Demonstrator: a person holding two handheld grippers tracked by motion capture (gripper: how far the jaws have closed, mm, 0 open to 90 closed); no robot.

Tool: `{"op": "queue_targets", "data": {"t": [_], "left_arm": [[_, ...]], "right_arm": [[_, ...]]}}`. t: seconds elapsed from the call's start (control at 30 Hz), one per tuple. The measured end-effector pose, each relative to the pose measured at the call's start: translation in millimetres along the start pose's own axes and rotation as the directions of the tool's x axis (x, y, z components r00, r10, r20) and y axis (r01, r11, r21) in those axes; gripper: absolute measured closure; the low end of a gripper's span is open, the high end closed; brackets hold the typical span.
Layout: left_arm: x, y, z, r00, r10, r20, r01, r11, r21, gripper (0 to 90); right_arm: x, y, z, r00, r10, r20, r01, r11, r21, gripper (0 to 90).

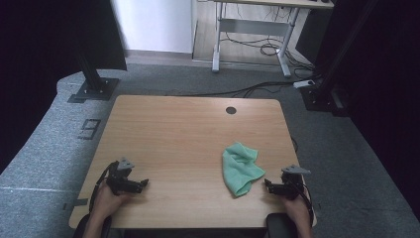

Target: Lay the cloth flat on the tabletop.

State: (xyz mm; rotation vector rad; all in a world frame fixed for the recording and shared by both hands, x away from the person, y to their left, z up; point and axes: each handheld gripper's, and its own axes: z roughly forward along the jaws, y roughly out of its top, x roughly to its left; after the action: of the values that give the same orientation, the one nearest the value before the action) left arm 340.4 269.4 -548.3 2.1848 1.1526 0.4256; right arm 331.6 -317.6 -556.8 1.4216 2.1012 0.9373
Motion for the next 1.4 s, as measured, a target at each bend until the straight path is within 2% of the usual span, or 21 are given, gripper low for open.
{"op": "queue_targets", "data": {"t": [0.83, 1.1, 1.27, 1.4], "left_arm": [[-0.3, 0.8, 0.7, 1.0000, -0.003, -0.001, 0.003, 1.0000, -0.001, 0.0], [-0.3, 0.9, 0.9, 1.0000, -0.004, -0.001, 0.004, 1.0000, -0.001, 0.0], [-0.3, 1.0, 0.9, 1.0000, -0.004, -0.002, 0.004, 1.0000, -0.001, 0.0], [-0.3, 1.0, 0.9, 1.0000, -0.004, -0.002, 0.004, 1.0000, 0.000, 0.0]], "right_arm": [[0.3, -0.7, -0.7, 0.9999, -0.012, -0.010, 0.012, 1.000, 0.000, 9.5], [-0.7, -0.8, -1.0, 0.9998, -0.006, -0.019, 0.006, 1.000, -0.002, 9.5], [-3.2, 1.6, -1.4, 0.9990, 0.027, -0.034, -0.027, 1.000, -0.001, 11.4], [-1.3, 4.9, -2.0, 0.9992, 0.015, -0.036, -0.015, 1.000, 0.007, 11.8]]}}
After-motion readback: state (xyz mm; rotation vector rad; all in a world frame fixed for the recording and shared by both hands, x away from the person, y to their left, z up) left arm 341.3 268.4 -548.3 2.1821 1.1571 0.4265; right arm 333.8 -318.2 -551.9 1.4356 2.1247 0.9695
